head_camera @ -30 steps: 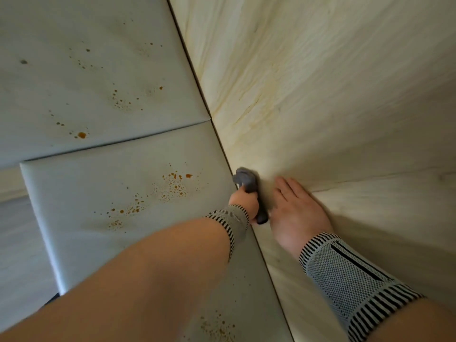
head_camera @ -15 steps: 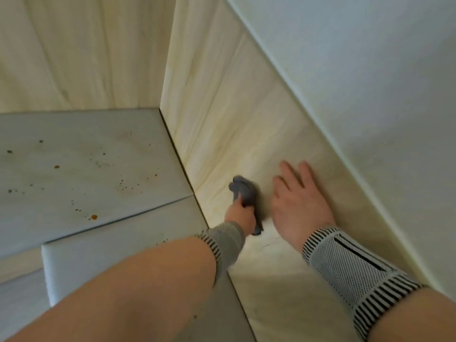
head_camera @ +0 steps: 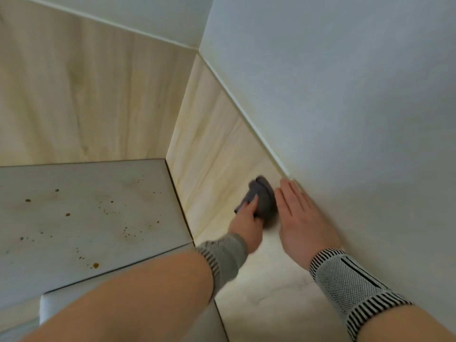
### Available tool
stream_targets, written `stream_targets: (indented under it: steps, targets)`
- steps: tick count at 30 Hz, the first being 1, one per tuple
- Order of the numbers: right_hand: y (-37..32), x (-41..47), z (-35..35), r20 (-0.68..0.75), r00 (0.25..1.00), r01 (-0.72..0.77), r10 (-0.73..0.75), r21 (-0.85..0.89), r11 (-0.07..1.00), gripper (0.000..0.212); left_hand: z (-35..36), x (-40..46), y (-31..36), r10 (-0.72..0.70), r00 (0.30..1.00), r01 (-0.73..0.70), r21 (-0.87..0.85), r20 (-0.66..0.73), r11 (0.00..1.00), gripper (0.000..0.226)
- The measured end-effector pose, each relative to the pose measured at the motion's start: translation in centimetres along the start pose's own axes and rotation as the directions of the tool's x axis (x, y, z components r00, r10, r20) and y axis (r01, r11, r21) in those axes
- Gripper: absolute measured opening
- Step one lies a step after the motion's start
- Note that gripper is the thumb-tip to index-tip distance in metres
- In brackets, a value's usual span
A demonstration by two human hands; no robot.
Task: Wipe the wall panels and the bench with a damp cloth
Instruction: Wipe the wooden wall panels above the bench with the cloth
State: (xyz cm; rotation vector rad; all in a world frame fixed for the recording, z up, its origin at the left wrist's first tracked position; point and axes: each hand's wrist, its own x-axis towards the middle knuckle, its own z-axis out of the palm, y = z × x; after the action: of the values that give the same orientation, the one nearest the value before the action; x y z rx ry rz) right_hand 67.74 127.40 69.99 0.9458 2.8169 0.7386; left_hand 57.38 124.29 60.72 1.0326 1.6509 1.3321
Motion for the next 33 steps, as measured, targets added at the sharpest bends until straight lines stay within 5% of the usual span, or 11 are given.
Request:
stream_targets:
  steps: [5,13,21,27,33]
  targets:
    - [-0.3,0.1,-0.1,-0.04,0.999,-0.035,0.037,0.039,0.999,0.059,-2.7,4.2,3.6,0.023,0.991,-0.027,-0.031,-0.133,0.999,0.058]
    - [-0.1,-0.2,-1.3,0.049,0.999,-0.023,0.02,0.06,0.998,0.069,2.2,-4.0,0.0,0.125,0.992,-0.125,0.152,0.011,0.98,0.059]
    - [-0.2,-0.1,-0.5,-0.035,0.997,-0.066,0.072,0.139,0.988,0.059,-2.9,3.7,5.1,0.098,0.981,-0.089,0.061,-0.166,0.994,0.059]
    - [-0.2,0.0,-1.0,0.048,0.998,-0.046,0.043,0.068,0.997,0.06,-2.8,-2.1,1.1,-0.027,0.997,0.024,0.051,0.076,0.998,0.043]
    - [-0.1,-1.2,-3.5,0.149,0.988,0.017,-0.044,0.175,0.984,0.072,-6.5,-6.7,3.0,-0.068,0.98,0.085,-0.081,0.189,0.993,0.031]
